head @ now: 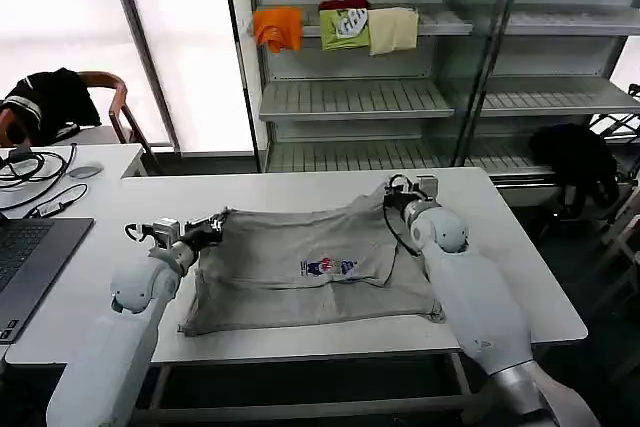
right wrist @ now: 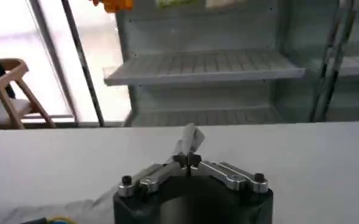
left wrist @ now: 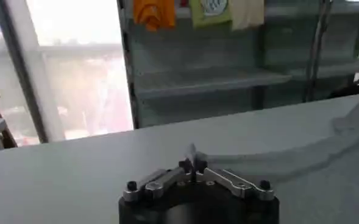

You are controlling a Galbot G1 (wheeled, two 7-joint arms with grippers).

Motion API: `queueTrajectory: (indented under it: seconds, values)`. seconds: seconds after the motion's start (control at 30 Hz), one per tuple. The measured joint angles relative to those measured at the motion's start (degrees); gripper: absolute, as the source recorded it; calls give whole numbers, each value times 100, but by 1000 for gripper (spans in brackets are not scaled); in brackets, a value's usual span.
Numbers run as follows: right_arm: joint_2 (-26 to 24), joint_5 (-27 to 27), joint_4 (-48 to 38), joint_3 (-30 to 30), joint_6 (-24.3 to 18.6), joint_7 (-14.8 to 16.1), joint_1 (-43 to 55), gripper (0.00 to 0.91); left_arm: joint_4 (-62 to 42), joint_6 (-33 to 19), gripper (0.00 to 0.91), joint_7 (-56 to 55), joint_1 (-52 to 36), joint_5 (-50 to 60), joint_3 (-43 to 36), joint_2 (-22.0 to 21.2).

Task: Fold and organize the clothes.

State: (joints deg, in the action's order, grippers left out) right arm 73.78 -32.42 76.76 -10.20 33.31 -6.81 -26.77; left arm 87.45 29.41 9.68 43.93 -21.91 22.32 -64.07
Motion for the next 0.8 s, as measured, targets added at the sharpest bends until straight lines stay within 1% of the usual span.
queueTrajectory:
  seconds: [0.4, 0.8]
  values:
    - [-277, -90, 1098, -285, -6, -98, -775, 0, 472, -49, 20, 73, 449, 58, 188, 63]
    - [-473, -134, 2173, -691, -11, -248, -1760, 0, 919, -80, 20, 99, 1024, 157, 367, 108]
